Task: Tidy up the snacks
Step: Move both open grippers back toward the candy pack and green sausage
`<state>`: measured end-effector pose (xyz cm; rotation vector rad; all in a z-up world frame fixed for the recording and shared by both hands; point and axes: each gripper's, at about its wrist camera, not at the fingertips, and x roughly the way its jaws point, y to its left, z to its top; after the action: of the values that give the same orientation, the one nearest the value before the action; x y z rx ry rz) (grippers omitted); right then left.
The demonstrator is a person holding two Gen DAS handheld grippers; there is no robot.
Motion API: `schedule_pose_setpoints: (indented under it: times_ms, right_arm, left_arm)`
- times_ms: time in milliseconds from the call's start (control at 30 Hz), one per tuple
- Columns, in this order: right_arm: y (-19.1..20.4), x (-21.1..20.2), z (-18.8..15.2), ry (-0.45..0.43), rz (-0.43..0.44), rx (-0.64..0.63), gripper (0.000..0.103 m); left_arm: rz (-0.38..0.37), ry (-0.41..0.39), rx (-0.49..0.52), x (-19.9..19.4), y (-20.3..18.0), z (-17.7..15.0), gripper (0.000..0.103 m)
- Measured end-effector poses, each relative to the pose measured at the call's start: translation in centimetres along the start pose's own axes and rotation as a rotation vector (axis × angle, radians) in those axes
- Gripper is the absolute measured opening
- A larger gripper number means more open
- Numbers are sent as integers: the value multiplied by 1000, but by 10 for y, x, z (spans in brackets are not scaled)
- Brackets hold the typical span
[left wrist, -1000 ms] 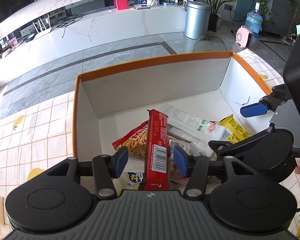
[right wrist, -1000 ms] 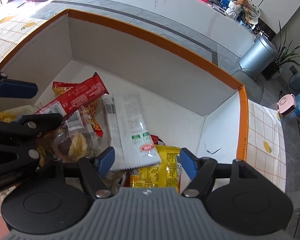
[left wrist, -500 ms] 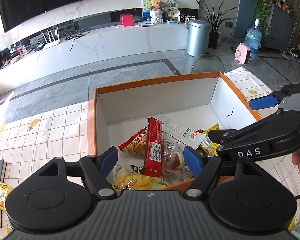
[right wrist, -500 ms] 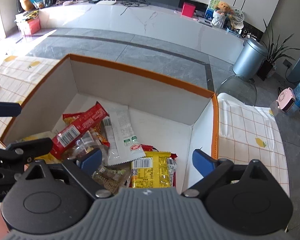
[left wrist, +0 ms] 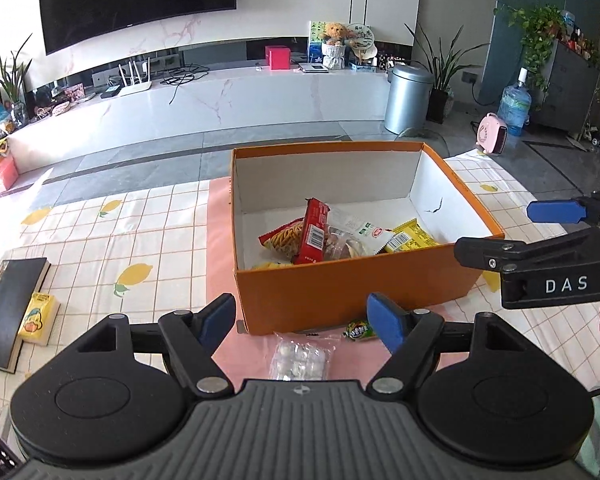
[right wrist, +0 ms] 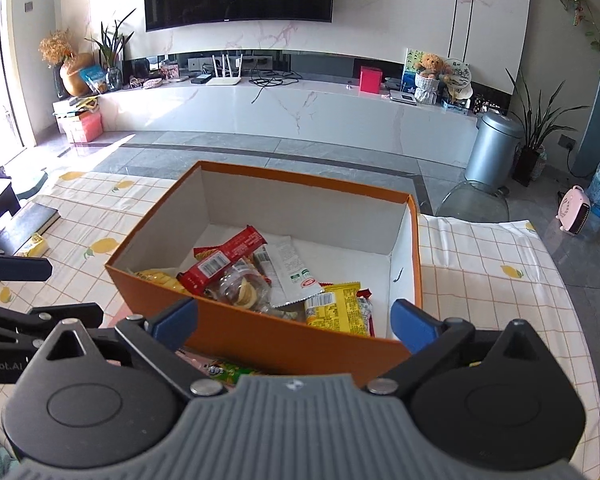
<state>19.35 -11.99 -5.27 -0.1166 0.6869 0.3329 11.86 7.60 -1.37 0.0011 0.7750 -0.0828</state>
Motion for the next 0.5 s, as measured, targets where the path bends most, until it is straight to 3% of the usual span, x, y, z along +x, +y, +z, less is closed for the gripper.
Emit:
schedule_pose_setpoints:
  times_ms: [300, 500]
  right_arm:
    - [19, -33, -58, -27, 15, 105, 99]
    - [36, -29, -90, -25, 8, 149, 99]
  left_arm:
    - [8, 25, -19, -15, -1, -37, 88]
    - [-8, 42, -37, -11, 8, -60, 86]
